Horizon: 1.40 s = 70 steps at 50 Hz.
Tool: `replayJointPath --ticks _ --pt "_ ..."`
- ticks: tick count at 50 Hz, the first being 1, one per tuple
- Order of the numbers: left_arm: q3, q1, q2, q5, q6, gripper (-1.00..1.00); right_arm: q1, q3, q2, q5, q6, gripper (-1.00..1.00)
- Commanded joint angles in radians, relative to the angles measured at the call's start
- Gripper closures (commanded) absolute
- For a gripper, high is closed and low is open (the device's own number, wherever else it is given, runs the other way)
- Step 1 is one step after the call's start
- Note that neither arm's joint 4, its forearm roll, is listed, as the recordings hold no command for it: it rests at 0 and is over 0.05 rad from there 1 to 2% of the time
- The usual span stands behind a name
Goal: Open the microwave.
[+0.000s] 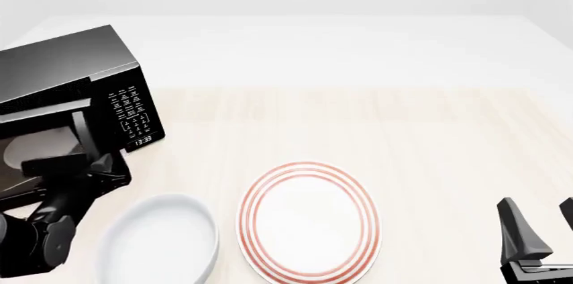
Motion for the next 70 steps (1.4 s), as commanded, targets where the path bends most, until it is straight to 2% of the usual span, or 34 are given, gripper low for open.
replayJointPath --ticks 1,28,36,65,70 --pt "-0.001 -0.018 -0.125 -0.059 -0.015 1.00 0.000 0.000 0.000 0.000 0.000 -1.00" --pt "0.145 -0.014 -0.325 -0.047 -0.012 1.00 0.000 0.000 0.000 0.000 0.000 -1.00" --pt "0.157 -0.018 -0.346 -0.043 -0.008 1.00 0.000 0.000 0.000 0.000 0.000 -1.00" --pt "0.187 -0.010 -0.512 0.075 0.013 1.00 0.000 0.000 0.000 0.000 0.000 -1.00" --pt "0.188 -0.014 -0.507 0.066 0.014 1.00 0.000 0.000 0.000 0.000 0.000 -1.00"
